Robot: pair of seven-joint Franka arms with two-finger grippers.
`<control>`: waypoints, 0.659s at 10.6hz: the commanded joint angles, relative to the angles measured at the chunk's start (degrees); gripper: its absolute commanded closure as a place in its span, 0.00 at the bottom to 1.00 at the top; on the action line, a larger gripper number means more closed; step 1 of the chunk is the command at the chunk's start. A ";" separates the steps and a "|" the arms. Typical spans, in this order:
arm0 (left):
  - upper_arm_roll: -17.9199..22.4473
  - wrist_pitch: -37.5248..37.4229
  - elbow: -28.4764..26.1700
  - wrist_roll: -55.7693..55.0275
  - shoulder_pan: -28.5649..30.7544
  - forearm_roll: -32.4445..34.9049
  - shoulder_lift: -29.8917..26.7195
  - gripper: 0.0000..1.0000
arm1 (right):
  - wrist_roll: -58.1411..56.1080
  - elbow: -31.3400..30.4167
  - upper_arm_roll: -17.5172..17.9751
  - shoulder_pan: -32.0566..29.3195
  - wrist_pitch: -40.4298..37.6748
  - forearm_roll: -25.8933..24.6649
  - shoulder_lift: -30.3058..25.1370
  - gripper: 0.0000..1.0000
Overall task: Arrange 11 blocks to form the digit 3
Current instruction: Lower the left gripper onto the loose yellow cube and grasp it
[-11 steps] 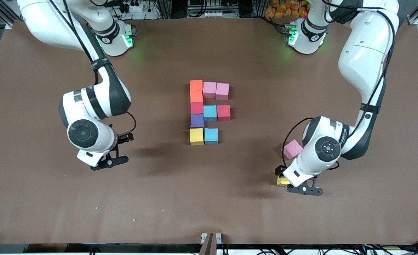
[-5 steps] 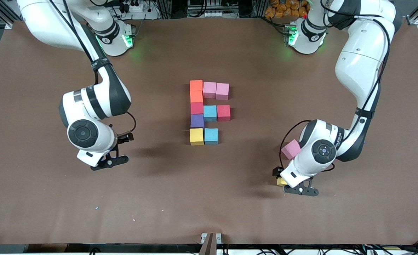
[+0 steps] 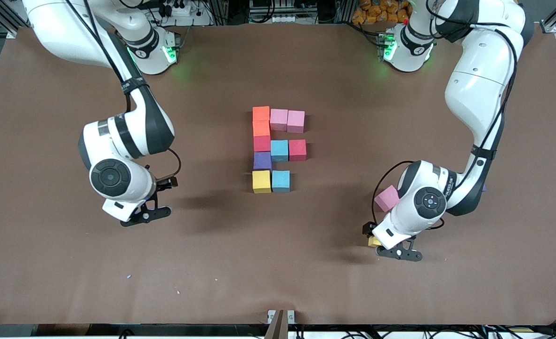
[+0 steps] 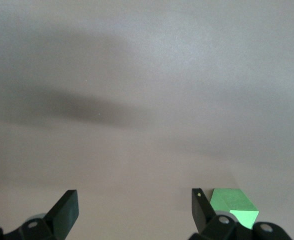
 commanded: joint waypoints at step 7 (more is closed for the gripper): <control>-0.26 0.51 0.85 -4.72 -0.22 -0.65 0.25 0.79 | -0.83 -1.41 0.16 -0.37 -0.19 0.80 -1.47 0.00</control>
